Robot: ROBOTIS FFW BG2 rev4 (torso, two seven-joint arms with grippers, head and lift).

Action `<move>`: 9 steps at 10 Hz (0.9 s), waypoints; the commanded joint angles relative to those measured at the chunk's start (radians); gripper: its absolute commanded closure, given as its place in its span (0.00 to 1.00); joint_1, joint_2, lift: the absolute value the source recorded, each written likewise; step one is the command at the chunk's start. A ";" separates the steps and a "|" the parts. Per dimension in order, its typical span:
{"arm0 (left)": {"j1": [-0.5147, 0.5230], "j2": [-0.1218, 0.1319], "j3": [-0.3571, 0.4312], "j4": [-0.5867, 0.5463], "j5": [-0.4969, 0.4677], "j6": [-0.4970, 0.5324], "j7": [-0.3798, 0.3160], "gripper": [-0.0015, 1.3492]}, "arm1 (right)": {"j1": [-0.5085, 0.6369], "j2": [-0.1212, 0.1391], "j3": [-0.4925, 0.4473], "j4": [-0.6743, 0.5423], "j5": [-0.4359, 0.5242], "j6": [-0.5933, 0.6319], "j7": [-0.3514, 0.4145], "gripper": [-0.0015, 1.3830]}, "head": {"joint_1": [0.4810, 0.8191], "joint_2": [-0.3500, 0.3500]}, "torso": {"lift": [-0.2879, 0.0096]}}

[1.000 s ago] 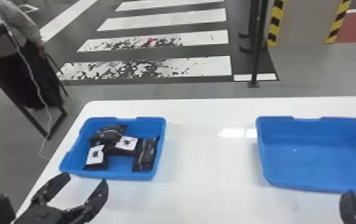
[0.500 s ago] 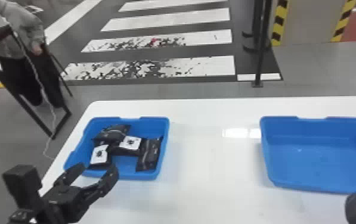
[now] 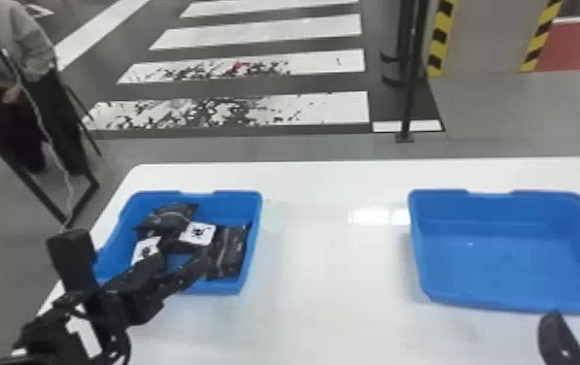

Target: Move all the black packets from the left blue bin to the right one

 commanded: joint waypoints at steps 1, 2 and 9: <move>-0.090 0.033 -0.010 0.068 0.016 0.124 0.000 0.12 | -0.001 0.000 0.001 0.001 -0.001 -0.001 0.000 0.10 | 0.63 0.74 | 0.50; -0.154 0.057 -0.030 0.114 0.032 0.202 0.000 0.12 | -0.006 0.000 0.003 0.006 -0.001 0.004 0.000 0.10 | 0.63 0.73 | 0.50; -0.436 0.117 -0.108 0.411 0.042 0.457 0.009 0.12 | -0.018 0.000 0.007 0.026 -0.019 0.004 0.002 0.10 | 0.63 0.64 | 0.50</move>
